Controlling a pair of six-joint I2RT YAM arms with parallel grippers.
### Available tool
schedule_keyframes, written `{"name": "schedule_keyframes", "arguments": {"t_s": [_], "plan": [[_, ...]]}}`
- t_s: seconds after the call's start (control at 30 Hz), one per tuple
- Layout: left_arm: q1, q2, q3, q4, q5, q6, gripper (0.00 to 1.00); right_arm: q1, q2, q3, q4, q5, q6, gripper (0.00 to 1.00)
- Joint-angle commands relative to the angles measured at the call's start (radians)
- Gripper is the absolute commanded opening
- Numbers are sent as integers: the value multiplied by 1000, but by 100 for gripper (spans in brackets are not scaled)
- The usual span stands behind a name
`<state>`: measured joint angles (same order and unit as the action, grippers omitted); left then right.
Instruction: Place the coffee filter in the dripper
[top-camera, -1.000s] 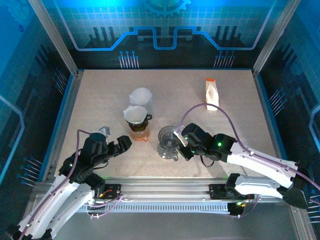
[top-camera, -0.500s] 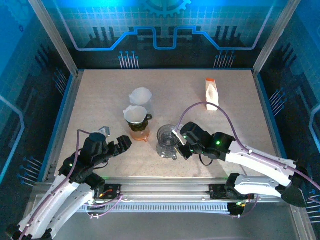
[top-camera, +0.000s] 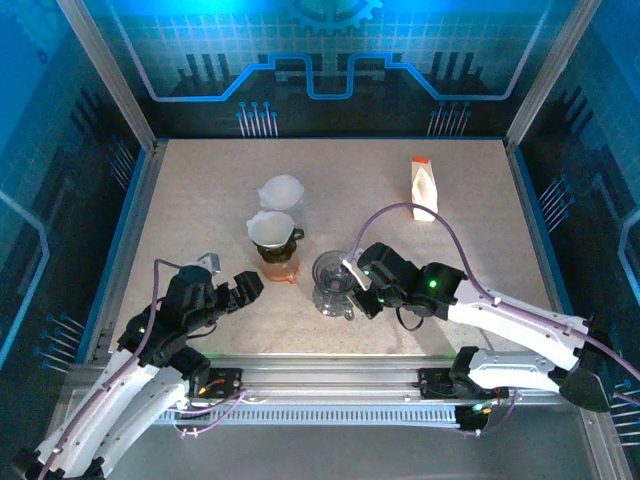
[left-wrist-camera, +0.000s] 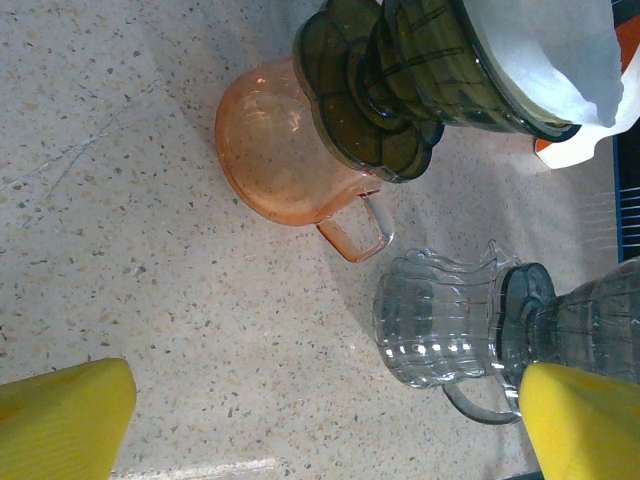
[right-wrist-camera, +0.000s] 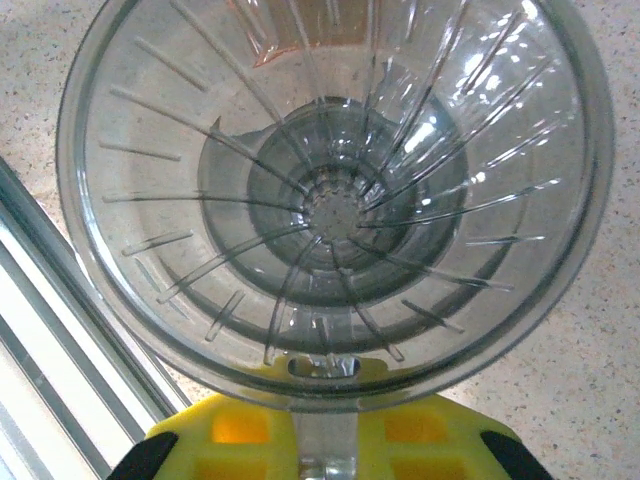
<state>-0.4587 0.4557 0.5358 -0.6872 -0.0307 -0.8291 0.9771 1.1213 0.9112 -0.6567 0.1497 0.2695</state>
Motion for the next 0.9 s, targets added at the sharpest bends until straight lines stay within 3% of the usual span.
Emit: {"name": "schedule_keyframes", "arguments": {"t_s": [0.0,0.07,0.2,0.3,0.53,0.87], "plan": [[11,-15,0,-8,-8,11,99,14,1,13,20,-20,19,14],[11,-16,-2,-6,-7,11,99,14,3,11,19,-22,23,18],[11,-15,-2,-3,-6,9,99,15,-10,9,14,-13,30,48],[11,-15,-2,-3,-4,10,99,15,-26,7,15,-2,30,60],[11,-18,0,-3,0,11,99,15,-46,0,15,18,35,67],[12,-22,-2,-3,-1,12,99,1,-147,-50,43,90,45,68]]}}
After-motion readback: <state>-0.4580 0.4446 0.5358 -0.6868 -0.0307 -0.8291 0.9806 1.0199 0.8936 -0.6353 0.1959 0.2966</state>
